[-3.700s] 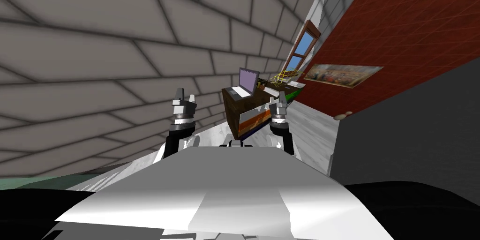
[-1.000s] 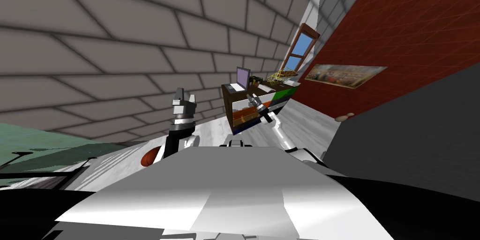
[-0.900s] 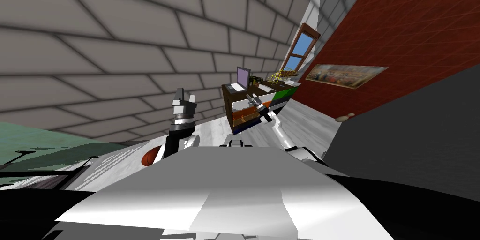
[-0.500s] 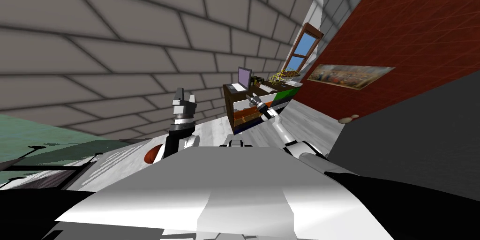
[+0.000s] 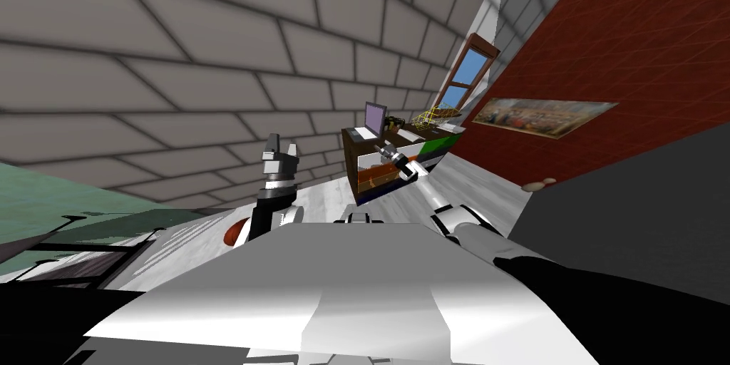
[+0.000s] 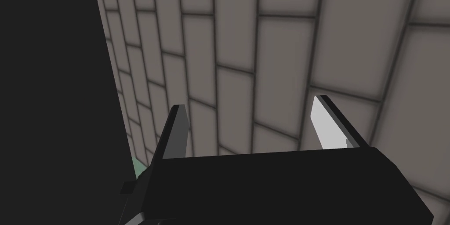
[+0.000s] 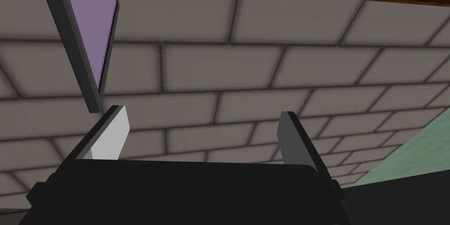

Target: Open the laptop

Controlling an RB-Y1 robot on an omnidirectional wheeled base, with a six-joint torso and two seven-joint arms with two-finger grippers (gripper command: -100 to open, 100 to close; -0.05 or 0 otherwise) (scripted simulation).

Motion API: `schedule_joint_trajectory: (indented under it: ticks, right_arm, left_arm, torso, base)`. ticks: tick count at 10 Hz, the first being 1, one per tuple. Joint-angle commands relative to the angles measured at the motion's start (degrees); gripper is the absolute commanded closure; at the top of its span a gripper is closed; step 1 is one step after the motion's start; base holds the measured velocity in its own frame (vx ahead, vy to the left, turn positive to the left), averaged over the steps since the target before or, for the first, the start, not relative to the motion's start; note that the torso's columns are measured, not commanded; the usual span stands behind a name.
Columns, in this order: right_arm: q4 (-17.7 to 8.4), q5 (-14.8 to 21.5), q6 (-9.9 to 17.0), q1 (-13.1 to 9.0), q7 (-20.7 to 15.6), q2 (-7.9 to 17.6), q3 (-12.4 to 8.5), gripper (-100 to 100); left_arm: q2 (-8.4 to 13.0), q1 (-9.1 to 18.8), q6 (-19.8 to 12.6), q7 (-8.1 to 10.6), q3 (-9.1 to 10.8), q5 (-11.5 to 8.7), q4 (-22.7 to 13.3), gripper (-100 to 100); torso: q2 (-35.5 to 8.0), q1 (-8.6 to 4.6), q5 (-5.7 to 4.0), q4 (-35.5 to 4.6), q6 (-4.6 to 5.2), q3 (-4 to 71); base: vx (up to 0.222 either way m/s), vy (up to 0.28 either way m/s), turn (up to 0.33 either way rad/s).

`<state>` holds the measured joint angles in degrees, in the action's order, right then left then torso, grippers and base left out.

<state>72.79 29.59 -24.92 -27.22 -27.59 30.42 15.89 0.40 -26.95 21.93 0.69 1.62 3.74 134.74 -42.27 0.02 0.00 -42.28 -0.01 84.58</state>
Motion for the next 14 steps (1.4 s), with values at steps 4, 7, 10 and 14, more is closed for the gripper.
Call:
schedule_joint_trajectory:
  ticks: [4, 7, 10, 14]
  right_arm:
    - [-7.7, 3.9, 0.3, -5.4, -2.8, 3.3, 2.0, -100]
    - [-12.3, 6.8, 0.6, -9.2, -4.8, 6.0, 3.5, -100]
    - [-17.3, 9.3, 0.9, -12.5, -6.6, 8.7, 4.9, -100]
    - [-21.1, 11.5, 1.2, -15.3, -8.1, 11.3, 6.1, -100]
  left_arm:
    - [0.0, 0.0, 0.0, 0.00, 0.00, 0.0, 0.0, 0]
    - [0.0, 0.0, 0.0, 0.00, 0.00, 0.0, 0.0, 0]
    - [0.0, 0.0, 0.0, 0.00, 0.00, 0.0, 0.0, 0]
    - [0.0, 0.0, 0.0, 0.00, 0.00, 0.0, 0.0, 0]
  torso:
    - [0.0, 0.04, 0.01, 0.0, 0.00, 0.0]
    - [0.0, -0.05, -0.02, 0.0, 0.02, 0.0]
    - [0.1, 0.08, 0.02, 0.0, 0.01, 0.1]
    - [-0.1, -0.02, -0.01, 0.0, 0.01, 0.0]
  base:
    - [0.034, 0.031, 0.047]
    - [0.041, 0.029, 0.045]
    - [0.075, 0.056, 0.072]
    - [0.047, 0.031, 0.031]
